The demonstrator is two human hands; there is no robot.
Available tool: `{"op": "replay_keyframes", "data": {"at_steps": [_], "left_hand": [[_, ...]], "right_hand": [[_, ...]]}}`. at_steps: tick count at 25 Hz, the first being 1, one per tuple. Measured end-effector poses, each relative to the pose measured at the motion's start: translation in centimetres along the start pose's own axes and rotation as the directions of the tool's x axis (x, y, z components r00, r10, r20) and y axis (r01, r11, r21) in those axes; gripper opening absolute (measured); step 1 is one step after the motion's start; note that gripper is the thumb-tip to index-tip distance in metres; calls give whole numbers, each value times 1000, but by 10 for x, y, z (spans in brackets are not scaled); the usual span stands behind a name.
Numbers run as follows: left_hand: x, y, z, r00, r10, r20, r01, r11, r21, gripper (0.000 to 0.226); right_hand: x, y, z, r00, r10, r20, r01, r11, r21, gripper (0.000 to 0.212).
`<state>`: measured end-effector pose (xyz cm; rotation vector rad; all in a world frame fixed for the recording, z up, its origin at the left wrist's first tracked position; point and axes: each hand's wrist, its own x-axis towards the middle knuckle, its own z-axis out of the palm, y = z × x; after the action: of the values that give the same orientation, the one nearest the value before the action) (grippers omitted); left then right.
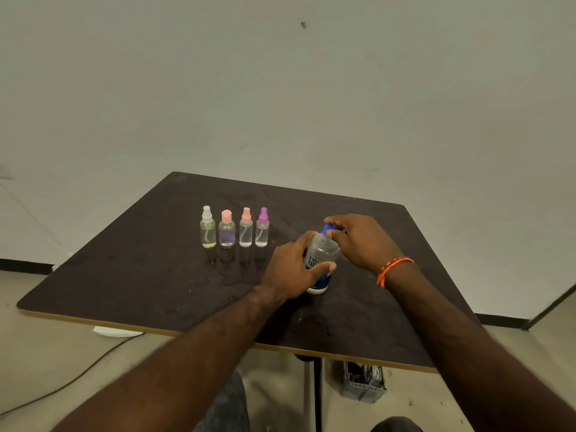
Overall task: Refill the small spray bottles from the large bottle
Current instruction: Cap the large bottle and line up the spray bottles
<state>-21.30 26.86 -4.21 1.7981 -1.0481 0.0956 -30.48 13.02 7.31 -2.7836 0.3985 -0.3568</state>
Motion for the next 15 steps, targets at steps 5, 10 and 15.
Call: {"op": "replay_keyframes", "data": {"at_steps": [5,10,15], "left_hand": [[1,-2,3,999,16,-29,-16,1000,-6,61],[0,-6,5,999,15,-39,-15,1000,-14,69],[-2,-4,5,999,24,-44,-26,999,-29,61]], "right_hand": [[4,-5,4,999,-36,-11,34,991,-126,30],[12,-10,5,992,107,-70,-114,986,-120,36],[1,-8,-3,1000,4,4,-4,1000,13,55]]}}
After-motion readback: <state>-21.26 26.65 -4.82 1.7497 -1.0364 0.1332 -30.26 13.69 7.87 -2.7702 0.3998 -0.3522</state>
